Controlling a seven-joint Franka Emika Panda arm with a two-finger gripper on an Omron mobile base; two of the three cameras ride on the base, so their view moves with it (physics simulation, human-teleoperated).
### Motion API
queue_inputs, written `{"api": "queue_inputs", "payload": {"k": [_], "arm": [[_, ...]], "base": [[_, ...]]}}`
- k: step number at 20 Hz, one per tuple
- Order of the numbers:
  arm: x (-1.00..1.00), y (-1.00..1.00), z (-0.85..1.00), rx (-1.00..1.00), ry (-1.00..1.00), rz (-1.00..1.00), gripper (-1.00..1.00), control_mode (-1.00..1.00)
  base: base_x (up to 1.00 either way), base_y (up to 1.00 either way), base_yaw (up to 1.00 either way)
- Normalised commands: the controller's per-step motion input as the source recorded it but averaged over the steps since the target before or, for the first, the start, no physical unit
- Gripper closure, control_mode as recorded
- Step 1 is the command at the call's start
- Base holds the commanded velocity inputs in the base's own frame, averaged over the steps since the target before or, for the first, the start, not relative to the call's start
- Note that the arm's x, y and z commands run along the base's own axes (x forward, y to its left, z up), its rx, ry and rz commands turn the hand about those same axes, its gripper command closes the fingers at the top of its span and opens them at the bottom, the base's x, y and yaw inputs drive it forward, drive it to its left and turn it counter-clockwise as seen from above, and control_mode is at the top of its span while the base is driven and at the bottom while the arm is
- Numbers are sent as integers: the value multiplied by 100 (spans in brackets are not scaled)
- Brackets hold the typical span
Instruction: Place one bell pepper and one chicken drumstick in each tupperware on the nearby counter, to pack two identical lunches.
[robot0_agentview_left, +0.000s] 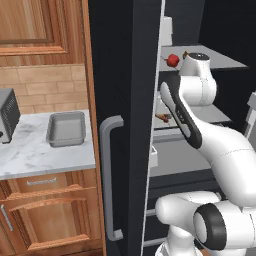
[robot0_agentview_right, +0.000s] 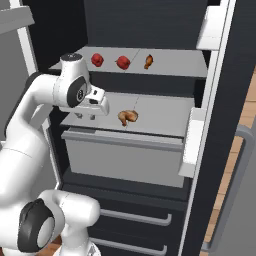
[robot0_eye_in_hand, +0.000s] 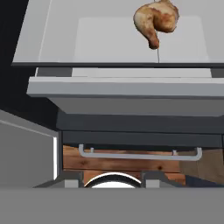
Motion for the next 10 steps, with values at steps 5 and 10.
{"api": "queue_inputs", "payload": {"k": [5,10], "arm": [[-7,1,2,0,-2,0,-100,-100],[-21,-22,50,0,-27,1,-100,-100]], "base": [[0,0,0],[0,0,0]]}}
